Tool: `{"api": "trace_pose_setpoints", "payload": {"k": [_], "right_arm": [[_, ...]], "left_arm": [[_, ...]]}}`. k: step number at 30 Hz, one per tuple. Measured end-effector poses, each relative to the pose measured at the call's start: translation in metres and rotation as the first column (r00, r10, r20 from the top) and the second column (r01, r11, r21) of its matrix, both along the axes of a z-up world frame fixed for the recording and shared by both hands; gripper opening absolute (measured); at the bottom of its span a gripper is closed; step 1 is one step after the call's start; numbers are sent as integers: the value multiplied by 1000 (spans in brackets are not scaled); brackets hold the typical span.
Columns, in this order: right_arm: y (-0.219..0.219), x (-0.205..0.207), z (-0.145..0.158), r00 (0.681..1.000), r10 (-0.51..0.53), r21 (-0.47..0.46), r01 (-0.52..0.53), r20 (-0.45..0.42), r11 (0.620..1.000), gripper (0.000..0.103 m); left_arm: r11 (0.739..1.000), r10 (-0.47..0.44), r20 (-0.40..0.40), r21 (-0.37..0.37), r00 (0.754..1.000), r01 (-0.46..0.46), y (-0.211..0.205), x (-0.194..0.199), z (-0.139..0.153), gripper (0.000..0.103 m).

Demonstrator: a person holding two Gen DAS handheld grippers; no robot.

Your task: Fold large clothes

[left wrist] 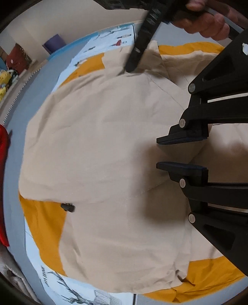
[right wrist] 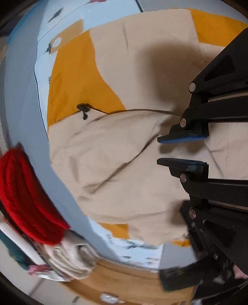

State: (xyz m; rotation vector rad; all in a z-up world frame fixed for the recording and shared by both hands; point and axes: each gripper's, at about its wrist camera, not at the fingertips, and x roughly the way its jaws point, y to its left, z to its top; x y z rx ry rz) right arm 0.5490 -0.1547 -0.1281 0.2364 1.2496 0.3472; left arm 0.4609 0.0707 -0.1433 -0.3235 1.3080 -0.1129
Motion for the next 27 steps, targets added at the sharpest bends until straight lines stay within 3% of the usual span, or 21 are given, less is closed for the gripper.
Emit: {"api": "trace_pose_setpoints", "payload": {"k": [2,4,6,8,11,14,16,21,25,27], "right_arm": [[4,-1,-15,998,16,-103,-22,-54,994,20],[-5,-3,-17,998,-39,-142,31,-52,989,20],[-13,-7,3,996,-82,-151,85,25,985,20],[-16,-15,45,978,-95,-130,120,187,984,20],[-10,-34,102,918,-89,-99,137,386,986,20],[-3,-79,159,811,-43,-100,124,584,987,20],[-1,-109,183,770,-24,-120,131,638,984,20],[-22,-201,227,734,-35,-121,159,678,980,20],[-54,-282,273,689,-39,-121,183,724,975,20],[-74,-320,296,655,-57,-105,206,753,973,20]], "left_arm": [[999,42,11,34,999,-43,-5,-2,6,17],[997,73,51,37,996,-75,2,-6,22,17],[994,92,125,47,988,-98,9,-15,46,17],[990,99,218,82,971,-119,13,-28,76,17],[985,77,315,123,946,-121,23,-54,111,17],[983,69,375,131,924,-126,36,-86,135,17],[982,71,417,131,906,-137,41,-111,150,17],[976,63,502,149,863,-158,56,-169,182,17],[967,17,552,201,833,-154,58,-225,189,17],[969,35,558,184,829,-165,63,-256,184,17]]}}
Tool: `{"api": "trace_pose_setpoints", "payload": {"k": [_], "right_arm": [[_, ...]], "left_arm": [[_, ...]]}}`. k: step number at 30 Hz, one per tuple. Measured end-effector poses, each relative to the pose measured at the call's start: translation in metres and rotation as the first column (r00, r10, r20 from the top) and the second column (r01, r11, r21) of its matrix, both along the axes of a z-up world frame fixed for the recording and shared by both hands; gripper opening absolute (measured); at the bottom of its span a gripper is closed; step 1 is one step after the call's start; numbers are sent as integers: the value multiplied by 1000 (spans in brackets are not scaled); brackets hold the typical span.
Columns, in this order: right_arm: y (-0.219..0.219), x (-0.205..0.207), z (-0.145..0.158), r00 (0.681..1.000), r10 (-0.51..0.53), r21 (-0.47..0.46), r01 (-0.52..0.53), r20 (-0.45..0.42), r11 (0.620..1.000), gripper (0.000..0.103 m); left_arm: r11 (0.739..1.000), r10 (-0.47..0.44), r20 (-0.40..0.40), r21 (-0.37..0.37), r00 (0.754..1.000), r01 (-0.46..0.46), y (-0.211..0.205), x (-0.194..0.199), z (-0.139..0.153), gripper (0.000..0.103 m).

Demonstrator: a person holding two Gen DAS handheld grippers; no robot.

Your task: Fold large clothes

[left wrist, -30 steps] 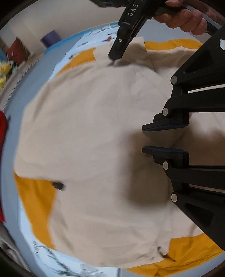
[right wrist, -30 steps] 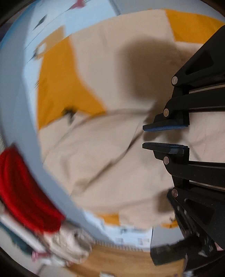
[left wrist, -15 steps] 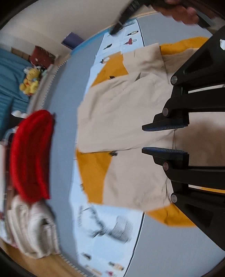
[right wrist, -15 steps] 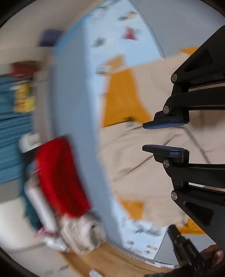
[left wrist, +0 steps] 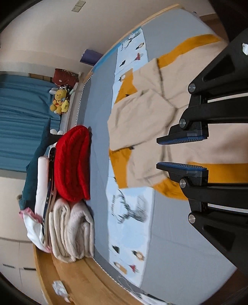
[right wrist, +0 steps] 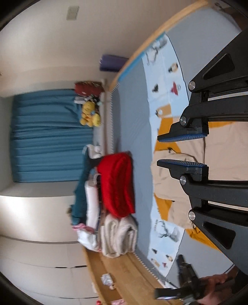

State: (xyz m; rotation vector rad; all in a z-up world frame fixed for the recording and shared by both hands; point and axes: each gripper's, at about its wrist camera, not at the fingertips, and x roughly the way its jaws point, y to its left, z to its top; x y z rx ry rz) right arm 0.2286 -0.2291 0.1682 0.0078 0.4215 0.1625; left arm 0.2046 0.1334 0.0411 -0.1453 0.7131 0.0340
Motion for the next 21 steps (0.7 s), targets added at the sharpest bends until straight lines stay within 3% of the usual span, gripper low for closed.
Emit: {"api": "trace_pose_setpoints", "payload": {"k": [2,4,8,13,17,19,21], "right_arm": [[-15,-30,13,999,-15,-8,15,28,1000,20],[-27,-53,16,999,-25,-15,25,37,1000,20],[-59,-80,-4,997,-80,12,80,-5,997,20],[-99,-77,-65,981,-142,40,149,-131,988,20],[-125,-65,-124,954,-155,33,169,-258,985,20],[-139,-64,-156,932,-152,47,177,-328,983,20],[-149,-57,-193,887,-157,55,200,-433,978,20]], "left_arm": [[1000,18,-11,-11,1000,-18,5,-29,-11,17],[999,40,-74,-32,996,-42,12,-53,-27,17],[994,72,-141,-74,987,-83,31,-92,-49,17],[970,111,-206,-191,972,-151,62,-120,-66,16],[960,138,-281,-199,950,-198,76,-121,-89,16],[948,142,-328,-227,934,-224,82,-119,-102,16],[929,137,-387,-269,912,-254,87,-117,-119,16]]}}
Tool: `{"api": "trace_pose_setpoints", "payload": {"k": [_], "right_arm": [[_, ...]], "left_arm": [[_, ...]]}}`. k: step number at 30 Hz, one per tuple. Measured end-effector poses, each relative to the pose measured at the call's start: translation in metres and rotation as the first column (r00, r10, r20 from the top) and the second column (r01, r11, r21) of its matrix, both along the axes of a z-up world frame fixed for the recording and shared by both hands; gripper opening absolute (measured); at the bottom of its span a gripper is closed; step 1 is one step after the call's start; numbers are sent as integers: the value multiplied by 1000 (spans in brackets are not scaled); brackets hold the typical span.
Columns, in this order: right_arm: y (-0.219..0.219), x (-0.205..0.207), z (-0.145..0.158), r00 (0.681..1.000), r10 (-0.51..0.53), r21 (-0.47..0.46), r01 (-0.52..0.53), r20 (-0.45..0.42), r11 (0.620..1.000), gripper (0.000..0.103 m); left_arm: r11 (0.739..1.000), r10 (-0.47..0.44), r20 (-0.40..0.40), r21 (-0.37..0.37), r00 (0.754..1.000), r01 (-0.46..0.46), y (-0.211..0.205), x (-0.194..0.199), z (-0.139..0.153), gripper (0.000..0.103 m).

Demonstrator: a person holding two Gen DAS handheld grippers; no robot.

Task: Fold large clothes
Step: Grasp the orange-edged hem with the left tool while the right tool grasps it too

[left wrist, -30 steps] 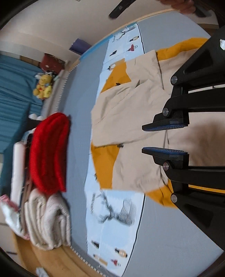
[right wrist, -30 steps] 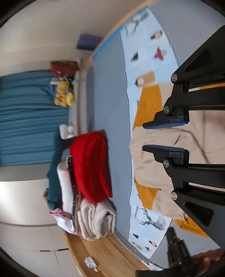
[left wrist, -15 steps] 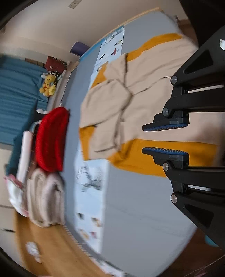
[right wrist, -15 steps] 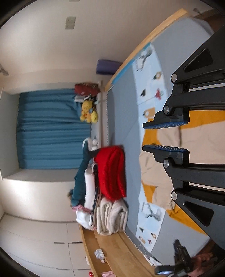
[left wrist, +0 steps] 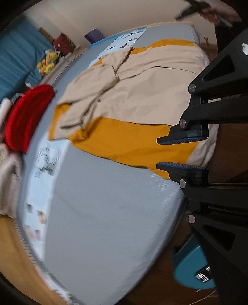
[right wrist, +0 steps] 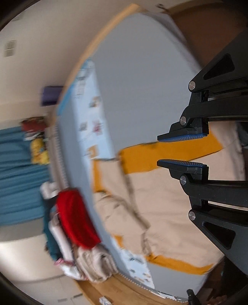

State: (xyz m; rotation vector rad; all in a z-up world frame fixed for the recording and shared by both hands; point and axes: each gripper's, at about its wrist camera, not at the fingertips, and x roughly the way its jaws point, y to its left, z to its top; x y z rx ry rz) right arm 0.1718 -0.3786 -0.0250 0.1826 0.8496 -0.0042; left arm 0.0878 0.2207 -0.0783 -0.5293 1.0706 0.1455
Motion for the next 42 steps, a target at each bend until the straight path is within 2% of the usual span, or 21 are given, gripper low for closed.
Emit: {"api": "trace_pose_setpoints", "payload": {"k": [3,5,8,11,13,16,19,26,28,30,32,33,34,35,36,40,42], "right_arm": [[-5,17,-35,992,8,68,0,-122,998,20],[-5,22,-48,987,9,48,-2,-159,999,20],[-7,25,-66,975,12,67,3,-222,998,23],[-13,29,-88,951,0,76,25,-310,997,29],[-15,31,-106,923,-14,58,39,-384,998,29],[-23,34,-122,901,-56,66,93,-430,993,30],[-32,34,-135,883,-82,73,131,-462,989,30],[-25,35,-139,883,-69,21,89,-465,996,35],[-25,36,-138,883,-64,19,82,-465,996,38],[-23,38,-138,882,-58,12,73,-467,997,39],[-19,40,-139,883,-52,1,59,-467,998,40],[-18,41,-139,883,-49,-7,52,-467,999,40],[-17,42,-139,884,-49,-13,48,-465,999,36],[-16,42,-138,886,-44,-16,42,-461,999,19],[-15,41,-138,888,-36,-6,37,-458,999,14],[-17,38,-129,898,-7,46,30,-439,998,8],[-19,34,-117,906,6,79,31,-424,996,7]], "left_arm": [[1000,21,-58,-14,998,-21,1,4,-17,16],[1000,23,-94,-13,995,-24,0,9,-28,17],[999,37,-156,-5,987,-38,2,15,-45,17],[998,63,-214,-4,975,-65,11,17,-61,20],[996,79,-250,-10,965,-84,17,17,-71,22],[997,72,-280,-14,957,-79,17,17,-80,22],[999,43,-293,14,955,-41,12,19,-84,22],[996,31,-284,87,958,-7,6,22,-84,27],[994,10,-288,111,958,23,-1,24,-85,32],[986,-26,-295,149,955,73,-8,25,-86,32],[976,-74,-294,175,953,130,-18,25,-85,13],[970,-94,-294,187,951,154,-22,25,-84,8],[963,-109,-292,207,950,174,-26,24,-81,6],[957,-118,-290,222,950,187,-29,22,-79,5],[951,-130,-282,237,951,200,-32,20,-75,4],[947,-162,-235,237,958,218,-40,15,-53,3],[950,-191,-204,209,960,233,-43,11,-36,3]]}}
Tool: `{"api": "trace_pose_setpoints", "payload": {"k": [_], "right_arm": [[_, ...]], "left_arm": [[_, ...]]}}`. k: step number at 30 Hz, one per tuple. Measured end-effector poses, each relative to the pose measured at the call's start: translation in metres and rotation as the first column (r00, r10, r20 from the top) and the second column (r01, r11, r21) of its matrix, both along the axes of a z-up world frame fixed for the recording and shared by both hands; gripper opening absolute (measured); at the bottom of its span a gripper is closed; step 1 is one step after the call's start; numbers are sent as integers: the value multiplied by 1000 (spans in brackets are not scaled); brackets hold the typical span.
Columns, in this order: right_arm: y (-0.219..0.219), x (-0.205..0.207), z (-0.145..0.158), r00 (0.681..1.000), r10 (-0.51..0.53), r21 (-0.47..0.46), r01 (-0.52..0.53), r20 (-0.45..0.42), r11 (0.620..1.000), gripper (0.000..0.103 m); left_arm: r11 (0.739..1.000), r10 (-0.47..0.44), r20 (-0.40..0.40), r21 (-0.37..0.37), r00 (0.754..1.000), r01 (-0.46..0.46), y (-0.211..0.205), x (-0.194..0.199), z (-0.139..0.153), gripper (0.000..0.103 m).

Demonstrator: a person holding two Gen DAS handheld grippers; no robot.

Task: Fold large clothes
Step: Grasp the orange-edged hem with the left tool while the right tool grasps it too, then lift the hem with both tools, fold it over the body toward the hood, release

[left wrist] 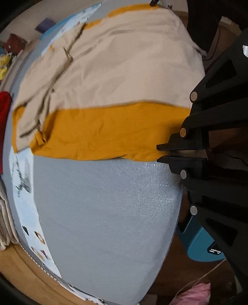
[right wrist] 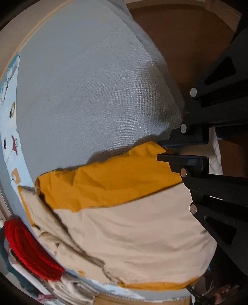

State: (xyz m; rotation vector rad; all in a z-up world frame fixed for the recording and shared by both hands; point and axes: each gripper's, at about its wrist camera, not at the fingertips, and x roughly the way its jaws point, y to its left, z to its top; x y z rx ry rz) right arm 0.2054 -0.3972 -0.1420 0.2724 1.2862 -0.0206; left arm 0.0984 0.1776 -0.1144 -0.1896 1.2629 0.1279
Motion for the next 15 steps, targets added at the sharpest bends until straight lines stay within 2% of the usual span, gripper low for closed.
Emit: {"api": "trace_pose_setpoints", "payload": {"k": [2,5,9,15], "right_arm": [[0,-5,15,1000,8,17,-8,28,1000,7],[-1,-13,38,997,14,73,-19,73,997,6],[5,-24,75,988,50,78,-62,147,995,6],[-1,-45,128,974,91,126,-119,208,985,6]], "left_arm": [[999,-23,25,-32,999,24,-4,-1,17,3],[991,-49,76,-123,996,59,-2,-7,46,3],[970,-79,107,-220,991,101,12,-16,74,3],[946,-142,104,-279,984,166,25,-30,109,3]]}}
